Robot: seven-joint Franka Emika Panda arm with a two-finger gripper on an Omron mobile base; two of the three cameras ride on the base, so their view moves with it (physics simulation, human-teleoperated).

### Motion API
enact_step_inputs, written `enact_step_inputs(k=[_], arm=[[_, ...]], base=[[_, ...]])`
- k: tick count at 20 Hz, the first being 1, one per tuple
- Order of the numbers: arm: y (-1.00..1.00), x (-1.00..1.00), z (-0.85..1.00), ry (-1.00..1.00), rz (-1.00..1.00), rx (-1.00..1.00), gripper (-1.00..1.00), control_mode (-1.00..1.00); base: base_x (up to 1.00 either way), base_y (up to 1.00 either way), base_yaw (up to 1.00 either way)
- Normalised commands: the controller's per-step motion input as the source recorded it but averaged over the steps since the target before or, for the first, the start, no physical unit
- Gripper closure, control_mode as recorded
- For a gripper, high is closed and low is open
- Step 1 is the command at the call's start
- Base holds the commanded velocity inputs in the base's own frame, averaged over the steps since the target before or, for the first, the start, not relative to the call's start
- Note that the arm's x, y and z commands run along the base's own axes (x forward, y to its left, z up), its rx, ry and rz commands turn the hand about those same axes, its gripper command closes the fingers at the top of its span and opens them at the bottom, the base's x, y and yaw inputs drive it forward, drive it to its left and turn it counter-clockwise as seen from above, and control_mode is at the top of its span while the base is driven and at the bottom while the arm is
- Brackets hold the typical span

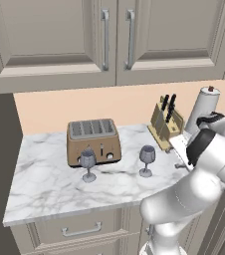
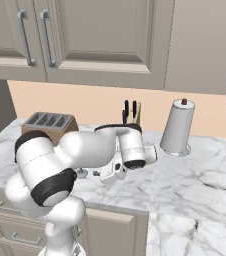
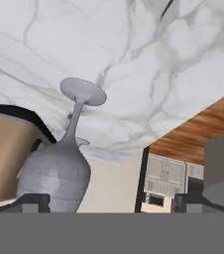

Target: Retrieve the wine glasses from the counter and place one next to each plate.

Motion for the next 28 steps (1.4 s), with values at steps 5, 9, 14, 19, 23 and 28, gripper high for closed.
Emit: enact_step_inputs(k=[5,9,14,19,23,28], arm=[[0.01,0.25,-0.10,0.01,0.00,0.07,-1.00,-1.00],[0.16,0.16,-0.03,0.07,0.00,0.01,-1.00,-1.00],[0.21,0.00,-0.02,0.06,-0.03,0.00,-1.00,-1.00],[0.17,0.00,-0.14,0.00,-0.09,0.00,-1.00,-1.00],[0.17,0.00,-0.08,0.00,-0.15,0.00,-1.00,-1.00],[0.22,-0.01,0.00,0.00,-0.05,0.00,-1.00,-1.00]], base=[[0.00,0.00,0.00],[0.00,0.00,0.00],[0.00,0.00,0.00],[0.00,0.00,0.00],[0.00,0.00,0.00],[0.00,0.00,0.00]])
